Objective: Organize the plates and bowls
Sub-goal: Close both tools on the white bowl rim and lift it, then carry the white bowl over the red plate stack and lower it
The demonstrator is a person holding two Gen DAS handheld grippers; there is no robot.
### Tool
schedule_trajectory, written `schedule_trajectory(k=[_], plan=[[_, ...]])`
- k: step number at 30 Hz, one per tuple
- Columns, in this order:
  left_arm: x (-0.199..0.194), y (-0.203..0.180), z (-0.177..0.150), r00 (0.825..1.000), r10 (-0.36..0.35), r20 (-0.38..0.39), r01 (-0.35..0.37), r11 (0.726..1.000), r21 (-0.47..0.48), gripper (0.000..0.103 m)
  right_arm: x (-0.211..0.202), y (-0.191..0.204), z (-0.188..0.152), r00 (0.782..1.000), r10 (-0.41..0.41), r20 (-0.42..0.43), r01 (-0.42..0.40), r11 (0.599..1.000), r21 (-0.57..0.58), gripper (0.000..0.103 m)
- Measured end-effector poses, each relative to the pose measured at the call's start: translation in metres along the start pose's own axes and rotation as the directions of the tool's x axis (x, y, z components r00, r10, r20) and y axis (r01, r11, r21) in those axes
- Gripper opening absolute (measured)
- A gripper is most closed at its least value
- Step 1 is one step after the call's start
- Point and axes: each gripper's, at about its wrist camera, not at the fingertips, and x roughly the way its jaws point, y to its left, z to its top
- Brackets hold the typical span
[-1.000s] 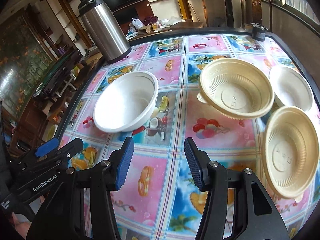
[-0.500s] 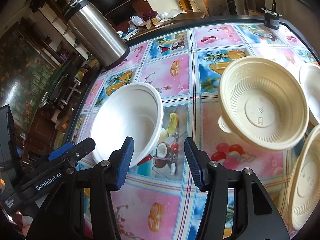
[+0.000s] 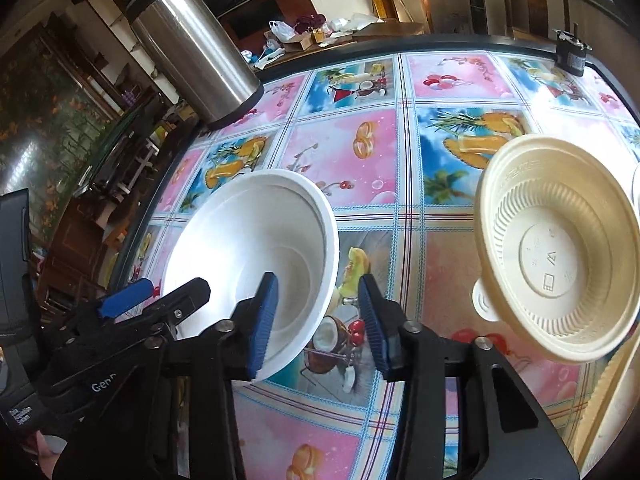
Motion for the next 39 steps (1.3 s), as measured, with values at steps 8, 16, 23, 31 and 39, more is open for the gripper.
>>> schedule_trajectory(k=[8, 16, 23, 31, 39], plan=[[0.006, 0.0, -0.007, 1.0, 0.004, -0.026, -0.004, 1.0, 0.014, 0.015, -0.007, -0.001, -0.006, 1.0, 0.012, 0.014, -0.012, 1.0, -0.027, 0.012], [-0.022, -0.003, -0.023, 1.0, -0.001, -0.003, 0.001, 1.0, 0.027, 0.015, -0.031, 0.001, -0.027, 0.999, 0.023, 0.029, -0.022, 0.999, -0.025, 0.012], [-0.048, 0.001, -0.041, 1.0, -0.019, 0.012, 0.018, 1.0, 0.025, 0.015, -0.06, 0.009, -0.049, 0.999, 0.025, 0.047, -0.023, 0.999, -0.04, 0.012], [-0.083, 0.011, -0.072, 0.998, -0.048, 0.037, 0.048, 0.999, 0.019, 0.015, -0.103, 0.023, -0.079, 0.995, 0.057, 0.081, -0.052, 0.997, -0.063, 0.012], [-0.128, 0.039, -0.112, 0.994, -0.038, 0.105, 0.039, 0.999, -0.008, 0.015, -0.13, 0.05, -0.119, 0.989, 0.114, 0.09, -0.106, 0.99, -0.092, 0.012]])
